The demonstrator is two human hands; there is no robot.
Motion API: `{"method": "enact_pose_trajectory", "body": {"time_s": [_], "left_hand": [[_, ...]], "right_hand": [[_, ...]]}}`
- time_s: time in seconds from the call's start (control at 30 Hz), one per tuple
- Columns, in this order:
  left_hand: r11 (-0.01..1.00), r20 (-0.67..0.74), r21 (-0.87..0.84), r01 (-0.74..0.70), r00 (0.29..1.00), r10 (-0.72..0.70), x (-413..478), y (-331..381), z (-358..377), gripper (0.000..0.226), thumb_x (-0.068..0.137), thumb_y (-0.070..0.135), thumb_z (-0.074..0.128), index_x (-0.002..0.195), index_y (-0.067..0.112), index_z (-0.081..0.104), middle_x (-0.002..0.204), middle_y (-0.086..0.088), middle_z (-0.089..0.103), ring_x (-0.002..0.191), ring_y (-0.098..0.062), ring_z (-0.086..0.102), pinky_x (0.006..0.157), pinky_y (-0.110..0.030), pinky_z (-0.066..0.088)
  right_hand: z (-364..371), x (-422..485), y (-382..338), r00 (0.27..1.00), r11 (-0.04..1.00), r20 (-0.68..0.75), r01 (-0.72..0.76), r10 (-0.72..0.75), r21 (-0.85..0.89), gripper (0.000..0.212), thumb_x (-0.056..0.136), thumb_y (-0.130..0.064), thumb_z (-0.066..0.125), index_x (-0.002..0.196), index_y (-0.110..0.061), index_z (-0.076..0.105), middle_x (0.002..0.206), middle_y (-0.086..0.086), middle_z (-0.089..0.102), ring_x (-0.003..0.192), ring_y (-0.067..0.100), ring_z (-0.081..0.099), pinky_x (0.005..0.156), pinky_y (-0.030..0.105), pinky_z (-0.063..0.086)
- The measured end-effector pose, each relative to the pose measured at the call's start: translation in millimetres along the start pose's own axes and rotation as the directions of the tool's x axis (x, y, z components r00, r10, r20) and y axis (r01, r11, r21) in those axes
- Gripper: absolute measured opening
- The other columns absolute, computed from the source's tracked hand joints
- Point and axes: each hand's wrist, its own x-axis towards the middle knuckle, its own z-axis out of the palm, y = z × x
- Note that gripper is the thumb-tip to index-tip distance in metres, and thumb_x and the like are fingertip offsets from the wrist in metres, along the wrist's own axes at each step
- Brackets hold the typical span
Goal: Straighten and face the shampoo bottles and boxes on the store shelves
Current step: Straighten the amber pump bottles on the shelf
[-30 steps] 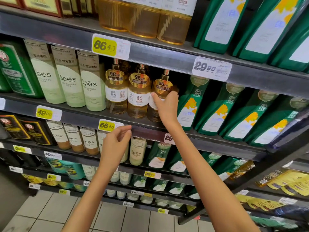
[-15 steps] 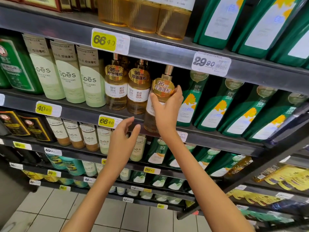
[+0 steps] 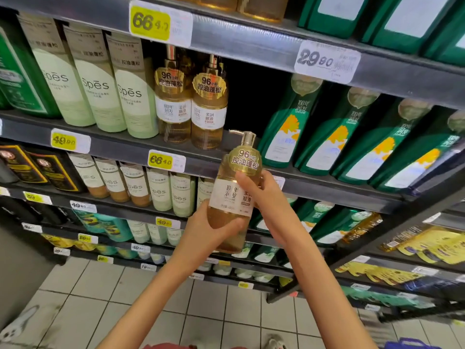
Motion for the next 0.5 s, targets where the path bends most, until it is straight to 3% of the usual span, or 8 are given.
{"method": "enact_pose_trajectory", "body": {"time_s": [0.1, 0.17, 0.27, 0.4, 0.5], "left_hand": [[0.981, 0.184, -0.189, 0.046, 0.983, -0.011, -9.1, 0.1, -6.3, 0.06, 0.053, 0.058, 0.071, 0.106, 0.032, 0.063, 0.105, 0.008, 0.071, 0.1, -0.01, 0.066, 0.081, -0.024, 0.049], [0.937, 0.255, -0.32, 0.144, 0.965, -0.061, -12.5, -1.0, -8.7, 0.073, 0.042, 0.061, 0.08, 0.104, 0.026, 0.066, 0.102, 0.0, 0.072, 0.097, -0.017, 0.068, 0.079, -0.029, 0.054], [0.901, 0.409, -0.373, 0.222, 0.911, -0.056, -15.9, -2.4, -14.2, 0.074, 0.048, 0.065, 0.079, 0.11, 0.027, 0.067, 0.113, -0.01, 0.067, 0.105, -0.027, 0.064, 0.081, -0.035, 0.055], [0.92, 0.366, -0.316, 0.23, 0.925, -0.105, -10.5, -1.6, -17.0, 0.068, 0.062, 0.057, 0.073, 0.12, 0.026, 0.058, 0.109, 0.0, 0.07, 0.102, -0.016, 0.066, 0.082, -0.031, 0.055], [0.991, 0.245, -0.057, 0.121, 0.964, -0.104, -6.0, -1.0, -16.5, 0.064, 0.059, 0.061, 0.067, 0.117, 0.041, 0.048, 0.103, 0.023, 0.067, 0.097, 0.007, 0.062, 0.08, -0.016, 0.049]], "right_hand": [[-9.7, -0.3, 6.4, 0.97, 0.984, 0.24, -0.074, 0.033, 0.161, 0.058, 0.073, -0.051, 0.063, 0.121, -0.018, 0.06, 0.117, 0.003, 0.068, 0.108, 0.018, 0.064, 0.098, 0.038, 0.05], [-13.8, -0.5, 10.6, 0.929, 0.936, 0.371, -0.129, -0.001, 0.326, 0.047, 0.073, -0.05, 0.067, 0.111, -0.022, 0.069, 0.116, 0.003, 0.068, 0.109, 0.019, 0.064, 0.095, 0.038, 0.051], [-16.0, 1.9, 18.1, 0.886, 0.901, 0.455, -0.127, -0.086, 0.416, 0.046, 0.071, -0.049, 0.073, 0.11, -0.024, 0.071, 0.118, 0.003, 0.068, 0.11, 0.019, 0.063, 0.093, 0.038, 0.051], [-10.0, 2.5, 22.2, 0.934, 0.88, 0.346, -0.086, -0.092, 0.467, 0.04, 0.075, -0.041, 0.073, 0.108, -0.019, 0.072, 0.116, 0.008, 0.068, 0.106, 0.021, 0.065, 0.084, 0.034, 0.056], [-5.0, 2.5, 20.8, 0.99, 0.928, 0.139, -0.025, -0.029, 0.371, 0.058, 0.073, -0.031, 0.073, 0.123, -0.008, 0.055, 0.114, 0.008, 0.067, 0.103, 0.02, 0.065, 0.081, 0.028, 0.056]]}}
